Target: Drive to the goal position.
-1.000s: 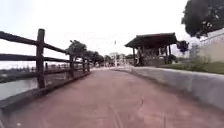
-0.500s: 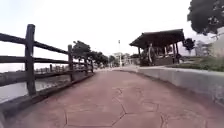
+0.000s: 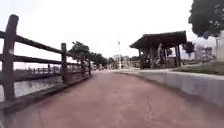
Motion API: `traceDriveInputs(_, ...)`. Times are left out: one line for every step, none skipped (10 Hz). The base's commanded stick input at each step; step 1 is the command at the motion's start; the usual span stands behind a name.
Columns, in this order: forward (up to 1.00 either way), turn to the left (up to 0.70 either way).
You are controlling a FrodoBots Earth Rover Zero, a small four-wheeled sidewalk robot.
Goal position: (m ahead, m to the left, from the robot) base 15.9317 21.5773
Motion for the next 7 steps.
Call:
traceDriveInputs(1.00, 0.40)
traceDriveInputs(1.00, 0.04)
traceDriveInputs(1.00, 0.00)
traceDriveInputs(1.00, 0.02)
traceDriveInputs(1.00, 0.17)
traceDriveInputs(1.00, 0.34)
traceDriveInputs(1.00, 0.11)
